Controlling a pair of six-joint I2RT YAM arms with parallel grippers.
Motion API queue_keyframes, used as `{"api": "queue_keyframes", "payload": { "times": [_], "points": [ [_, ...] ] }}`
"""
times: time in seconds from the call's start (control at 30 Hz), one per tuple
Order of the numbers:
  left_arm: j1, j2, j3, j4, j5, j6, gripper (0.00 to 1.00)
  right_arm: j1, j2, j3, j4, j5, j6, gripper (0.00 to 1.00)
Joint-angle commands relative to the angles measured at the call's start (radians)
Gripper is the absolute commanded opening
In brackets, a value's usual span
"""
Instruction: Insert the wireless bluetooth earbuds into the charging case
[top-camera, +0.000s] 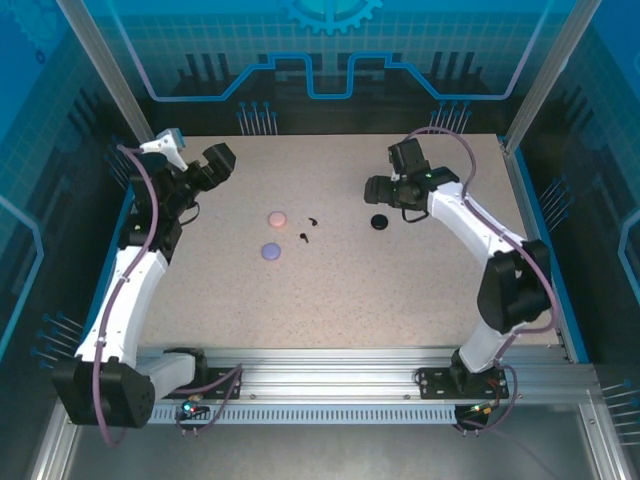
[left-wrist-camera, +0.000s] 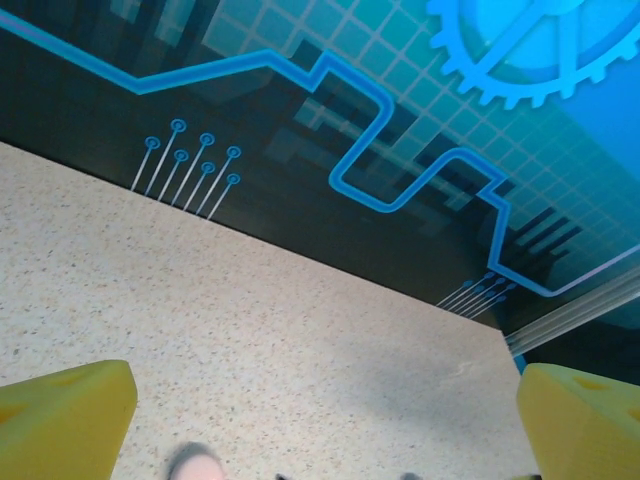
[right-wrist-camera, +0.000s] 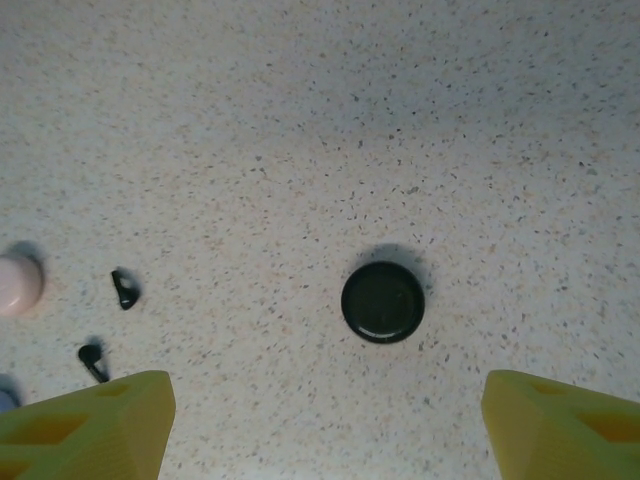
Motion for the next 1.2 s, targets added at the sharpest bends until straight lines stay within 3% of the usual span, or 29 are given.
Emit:
{"api": "queue_keyframes", "payload": {
  "times": [0.0, 0.1, 0.23, 0.63, 0.8, 1.0, 1.17],
  "points": [
    [0.002, -0.027, 0.022, 0.020, 0.013, -0.037, 0.99, -0.024, 0.096, 0.082, -0.047, -0.099, -0.067, 0.81],
    [0.002, -0.047, 0.004, 0.053, 0.014, -0.039, 0.99, -0.029, 0.181, 0.133, -0.052, -0.110, -0.069, 0.80],
    [0.003, -0.052, 0.043, -0.032, 0.016, -0.014, 0.99, -0.036, 0.264, 0.173, -0.052, -0.087, -0.050, 0.79],
    [0.002, -0.066, 0.041, -0.086, 0.015, 0.021, 0.99, -0.054, 0.400, 0.183, 0.026, -0.141, 0.017, 0.71],
    [0.002, -0.066, 0.036, -0.083, 0.023, 0.021, 0.99, -0.042, 0.404, 0.137, 0.057, -0.148, 0.041, 0.65],
    [0.002, -0.063, 0.021, -0.070, 0.026, 0.007, 0.99, -0.005, 0.329, 0.016, 0.126, -0.166, 0.077, 0.49],
    [0.002, -0.059, 0.005, -0.057, 0.042, -0.007, 0.99, 0.061, 0.264, -0.077, 0.168, -0.187, 0.118, 0.46]
  ]
}}
